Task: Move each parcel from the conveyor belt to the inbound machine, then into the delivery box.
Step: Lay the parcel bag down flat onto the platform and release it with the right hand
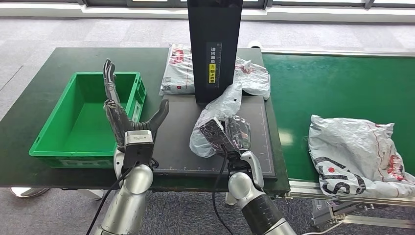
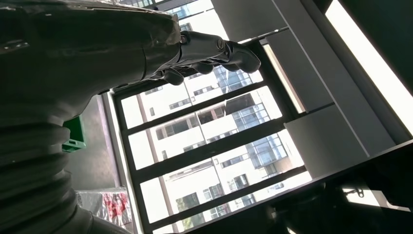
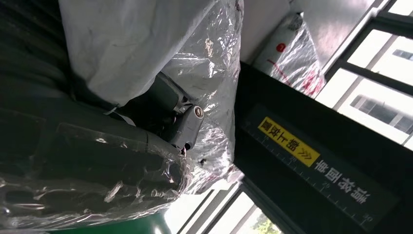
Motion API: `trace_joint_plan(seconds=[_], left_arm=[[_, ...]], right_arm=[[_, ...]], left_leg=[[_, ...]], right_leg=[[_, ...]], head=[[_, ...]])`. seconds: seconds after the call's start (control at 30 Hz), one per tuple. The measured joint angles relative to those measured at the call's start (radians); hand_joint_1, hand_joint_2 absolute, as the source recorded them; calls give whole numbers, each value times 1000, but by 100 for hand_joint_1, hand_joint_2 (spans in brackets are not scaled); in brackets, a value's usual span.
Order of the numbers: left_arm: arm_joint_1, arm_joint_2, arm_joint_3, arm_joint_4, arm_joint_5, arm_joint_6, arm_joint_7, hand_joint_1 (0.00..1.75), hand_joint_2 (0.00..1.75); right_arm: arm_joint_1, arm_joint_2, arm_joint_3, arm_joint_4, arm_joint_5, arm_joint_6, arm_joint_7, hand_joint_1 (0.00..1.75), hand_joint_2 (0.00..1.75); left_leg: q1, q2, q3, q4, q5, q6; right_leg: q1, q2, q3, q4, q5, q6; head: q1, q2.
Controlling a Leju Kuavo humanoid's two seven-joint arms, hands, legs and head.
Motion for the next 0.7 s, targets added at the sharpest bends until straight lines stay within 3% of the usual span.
trace_joint_plan(seconds=[0.33, 0.37, 0.4, 0.47, 0.5, 0.53, 0.63, 0.7], left_arm=[[-31, -11, 38, 40, 30, 0, -19, 0, 175], [-32, -12, 39, 41, 28, 0, -17, 0, 175], [-33, -12, 39, 43, 22, 0, -13, 0, 175], [-36, -13, 39, 47, -3, 0, 4, 0, 175], [-38, -14, 39, 49, -18, 0, 17, 0, 175], [-40, -14, 39, 52, -31, 0, 30, 0, 175], [-55, -19, 38, 74, -47, 0, 61, 0, 175], [-66, -23, 38, 92, -48, 0, 66, 0, 175]], right_arm=[[-93, 46, 48, 91, -108, -34, -50, 175, 175], [-99, 50, 48, 101, -115, -39, -50, 150, 175], [-107, 54, 50, 113, -126, -45, -49, 106, 175], [-129, 59, 61, 148, -153, -53, -19, 19, 87], [-143, 61, 73, 171, -162, -45, 20, 0, 44], [-159, 62, 89, 200, -162, -22, 79, 0, 0], [-208, 63, 164, 325, -89, 160, 312, 0, 0], [-217, 59, 214, 399, -35, 264, 396, 0, 0]], left_leg=[[0, 0, 0, 0, 0, 0], [0, 0, 0, 0, 0, 0], [0, 0, 0, 0, 0, 0], [0, 0, 0, 0, 0, 0], [0, 0, 0, 0, 0, 0], [0, 0, 0, 0, 0, 0], [0, 1, 1, 0, 0, 0], [0, 0, 1, 0, 0, 0]], right_leg=[[0, 0, 0, 0, 0, -1], [0, 0, 0, 0, 0, -1], [0, 0, 0, 0, 0, -1], [0, 0, 0, 0, 0, -1], [0, 0, 0, 0, 0, -1], [0, 1, 0, 0, 0, -1], [0, 1, 0, 0, 0, -1], [0, 0, 0, 0, 1, -1]], head=[[0, 0], [0, 0], [0, 0], [0, 0], [0, 0], [0, 0], [0, 0], [0, 0]])
